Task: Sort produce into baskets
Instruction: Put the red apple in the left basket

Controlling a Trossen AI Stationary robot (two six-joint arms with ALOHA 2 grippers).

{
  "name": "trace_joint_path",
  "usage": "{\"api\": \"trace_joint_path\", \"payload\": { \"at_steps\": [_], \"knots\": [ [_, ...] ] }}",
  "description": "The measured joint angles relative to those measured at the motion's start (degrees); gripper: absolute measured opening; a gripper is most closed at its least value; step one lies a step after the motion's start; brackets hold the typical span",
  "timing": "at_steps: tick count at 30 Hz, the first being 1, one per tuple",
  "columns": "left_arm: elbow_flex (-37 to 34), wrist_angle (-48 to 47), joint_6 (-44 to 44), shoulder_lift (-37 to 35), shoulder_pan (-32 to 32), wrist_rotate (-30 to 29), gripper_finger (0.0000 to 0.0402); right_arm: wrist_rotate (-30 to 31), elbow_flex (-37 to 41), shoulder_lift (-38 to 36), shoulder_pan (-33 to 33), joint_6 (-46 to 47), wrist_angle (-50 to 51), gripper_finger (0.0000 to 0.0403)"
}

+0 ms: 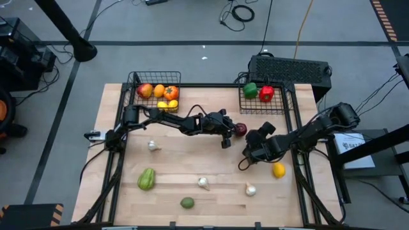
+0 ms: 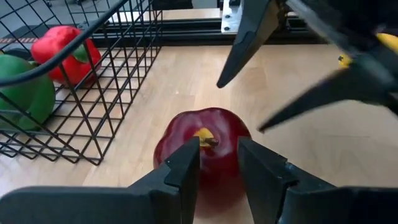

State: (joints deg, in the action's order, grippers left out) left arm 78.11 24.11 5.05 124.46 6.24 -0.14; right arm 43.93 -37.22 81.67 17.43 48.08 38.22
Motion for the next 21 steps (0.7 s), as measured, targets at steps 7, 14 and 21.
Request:
{"api": "trace_joint_path", "payload": {
  "at_steps": [7, 14, 21],
  "knots": [
    [0.0, -0.7, -0.2, 0.0, -0.1, 0.0, 0.0113, -0.6, 4.1, 0.0, -4.1, -3.5, -6.5, 0.0097],
    [0.0, -1.1, 0.7, 0.0, -0.1, 0.0, 0.0113, -0.9, 4.9, 0.0, -7.0, -8.7, -11.0, 0.001],
    [0.0, -1.1, 1.4, 0.0, -0.2, 0.0, 0.0113, -1.0, 5.0, 0.0, -8.4, -14.3, -15.3, 0.0007]
  ]
}}
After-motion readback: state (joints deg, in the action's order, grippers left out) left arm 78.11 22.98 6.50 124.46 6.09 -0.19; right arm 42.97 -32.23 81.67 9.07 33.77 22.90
